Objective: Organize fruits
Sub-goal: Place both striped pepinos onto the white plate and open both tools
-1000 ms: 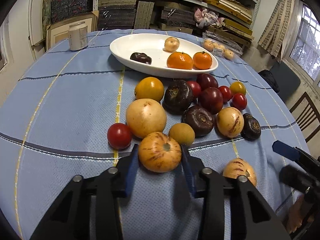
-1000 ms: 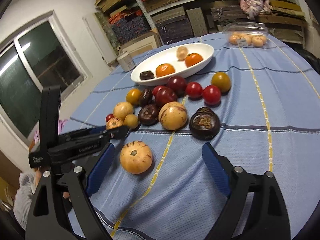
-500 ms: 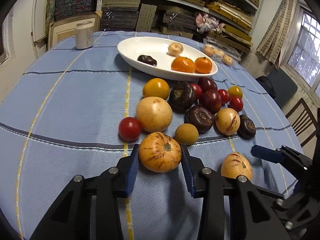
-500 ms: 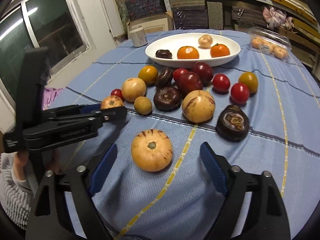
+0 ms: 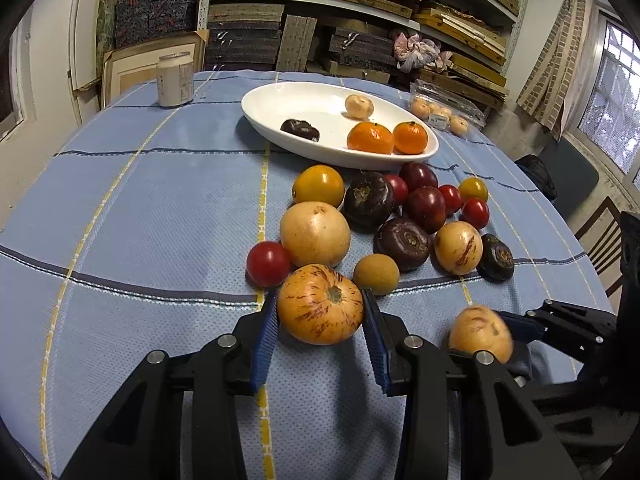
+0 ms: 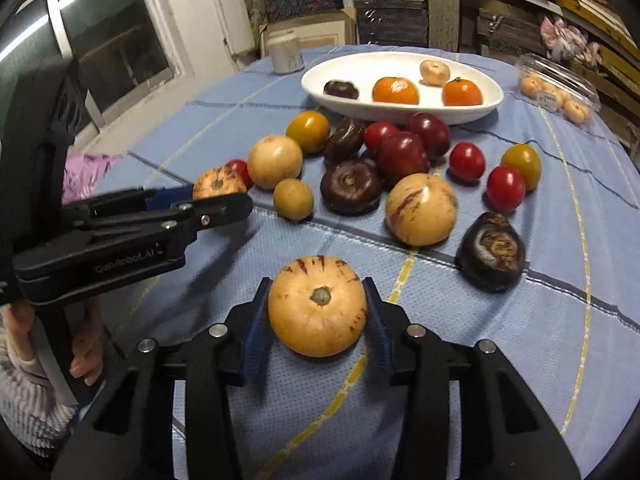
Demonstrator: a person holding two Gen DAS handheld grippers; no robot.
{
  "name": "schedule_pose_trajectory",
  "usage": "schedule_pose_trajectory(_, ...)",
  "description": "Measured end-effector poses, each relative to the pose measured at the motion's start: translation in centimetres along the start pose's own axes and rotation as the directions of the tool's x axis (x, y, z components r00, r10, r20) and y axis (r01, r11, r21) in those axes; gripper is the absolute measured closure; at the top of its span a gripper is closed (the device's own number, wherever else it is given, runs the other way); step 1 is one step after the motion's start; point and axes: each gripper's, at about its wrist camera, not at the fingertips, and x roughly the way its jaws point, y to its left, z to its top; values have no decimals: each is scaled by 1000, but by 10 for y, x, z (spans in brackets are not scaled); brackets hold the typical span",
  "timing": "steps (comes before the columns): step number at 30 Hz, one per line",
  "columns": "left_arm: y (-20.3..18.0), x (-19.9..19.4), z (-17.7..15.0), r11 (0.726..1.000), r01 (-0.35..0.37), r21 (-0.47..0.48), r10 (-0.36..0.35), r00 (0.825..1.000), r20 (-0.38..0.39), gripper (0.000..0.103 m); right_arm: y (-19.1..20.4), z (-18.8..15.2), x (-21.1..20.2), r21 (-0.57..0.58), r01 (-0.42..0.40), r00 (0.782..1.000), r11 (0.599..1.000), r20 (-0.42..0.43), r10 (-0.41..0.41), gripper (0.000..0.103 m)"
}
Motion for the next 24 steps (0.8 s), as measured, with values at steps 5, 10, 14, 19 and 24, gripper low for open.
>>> schedule_pose_trajectory(5, -2, -13, 33, 999, -1, 37, 0, 1000, 27, 62, -25, 33, -40, 41, -2, 994, 999, 108, -3, 60)
schedule_pose_trajectory(10, -5, -4, 96, 998, -25, 64, 21, 998, 67, 62, -58, 99, -60, 75, 48, 976, 996, 207, -63, 60)
schedule_pose_trajectory(14, -8, 38, 144, 999, -21, 49, 19, 999, 37, 62, -80, 146, -29, 104, 57, 979, 993, 187, -76, 60)
schedule_pose_trajectory(19, -6, 92, 177, 999, -28, 37, 28, 1000, -6, 62, -90, 190, 40, 55, 117, 986, 992, 114, -123, 60)
schedule_pose_trajectory(24, 3, 128, 183, 999, -40, 25, 42, 998, -56, 62, -103, 198, 85, 43, 145, 988, 989, 48, -147, 59)
